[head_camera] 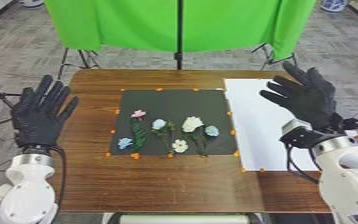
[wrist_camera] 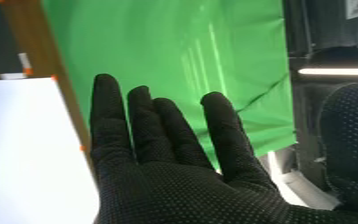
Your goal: Arrange flowers
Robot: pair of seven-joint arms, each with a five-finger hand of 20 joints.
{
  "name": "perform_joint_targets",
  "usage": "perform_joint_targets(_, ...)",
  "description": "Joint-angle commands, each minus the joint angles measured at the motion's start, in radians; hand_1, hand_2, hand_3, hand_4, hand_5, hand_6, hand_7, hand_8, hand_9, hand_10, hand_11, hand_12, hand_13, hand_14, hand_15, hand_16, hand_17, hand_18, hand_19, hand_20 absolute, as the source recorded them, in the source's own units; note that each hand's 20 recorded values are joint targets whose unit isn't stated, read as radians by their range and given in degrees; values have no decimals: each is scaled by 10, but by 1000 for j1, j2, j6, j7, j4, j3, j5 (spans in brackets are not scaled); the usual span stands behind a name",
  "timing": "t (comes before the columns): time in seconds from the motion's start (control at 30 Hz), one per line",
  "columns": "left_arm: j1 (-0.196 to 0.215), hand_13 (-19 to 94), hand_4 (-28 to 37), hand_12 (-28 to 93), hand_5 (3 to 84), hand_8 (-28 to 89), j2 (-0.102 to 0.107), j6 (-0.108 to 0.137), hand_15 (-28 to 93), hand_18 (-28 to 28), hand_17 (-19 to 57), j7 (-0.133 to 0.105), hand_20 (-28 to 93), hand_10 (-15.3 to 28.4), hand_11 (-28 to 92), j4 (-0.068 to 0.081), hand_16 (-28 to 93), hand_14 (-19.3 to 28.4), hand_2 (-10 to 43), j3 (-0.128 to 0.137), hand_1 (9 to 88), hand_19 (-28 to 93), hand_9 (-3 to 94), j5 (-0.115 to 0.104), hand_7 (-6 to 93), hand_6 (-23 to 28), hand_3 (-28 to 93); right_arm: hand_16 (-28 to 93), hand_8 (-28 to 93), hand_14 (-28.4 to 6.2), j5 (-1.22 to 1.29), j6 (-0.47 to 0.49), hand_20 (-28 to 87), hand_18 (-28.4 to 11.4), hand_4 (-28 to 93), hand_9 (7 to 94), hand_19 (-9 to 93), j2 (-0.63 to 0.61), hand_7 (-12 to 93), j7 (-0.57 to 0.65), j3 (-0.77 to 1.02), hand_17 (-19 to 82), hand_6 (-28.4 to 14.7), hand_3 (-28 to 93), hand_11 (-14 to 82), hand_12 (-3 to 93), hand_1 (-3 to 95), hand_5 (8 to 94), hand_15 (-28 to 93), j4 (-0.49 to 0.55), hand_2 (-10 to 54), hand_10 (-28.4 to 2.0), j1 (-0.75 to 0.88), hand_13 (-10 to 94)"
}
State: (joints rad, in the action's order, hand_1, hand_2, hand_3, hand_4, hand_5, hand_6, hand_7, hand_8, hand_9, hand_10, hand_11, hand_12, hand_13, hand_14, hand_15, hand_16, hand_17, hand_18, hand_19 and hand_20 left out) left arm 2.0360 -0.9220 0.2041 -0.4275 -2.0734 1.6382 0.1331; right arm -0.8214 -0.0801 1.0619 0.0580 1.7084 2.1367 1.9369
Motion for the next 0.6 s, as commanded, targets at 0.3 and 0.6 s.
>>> perform_joint_targets(0.3, 190, 226, -283, 86, 390, -104, -42, -19, 195, 126, -41, -65, 134, 125, 176, -88, -53, 102, 119, 127, 268, 294, 313, -45, 155, 50, 745, 224, -73, -156, 39, 31, 180, -182, -240, 320, 330, -15, 83, -16, 37, 119, -48, 729, 17, 136, 137, 320, 97, 61, 48, -177, 26, 263)
perform_joint_targets(0.6, 202, 246, -283, 88, 398, -106, -68, -24, 204, 130, -41, -65, 139, 127, 178, -82, -51, 105, 119, 144, 268, 302, 335, -82, 157, 48, 744, 219, -71, -156, 64, 39, 179, -182, -237, 327, 334, -2, 77, -16, 68, 119, -59, 737, 21, 139, 144, 298, 106, 91, 36, -177, 60, 267)
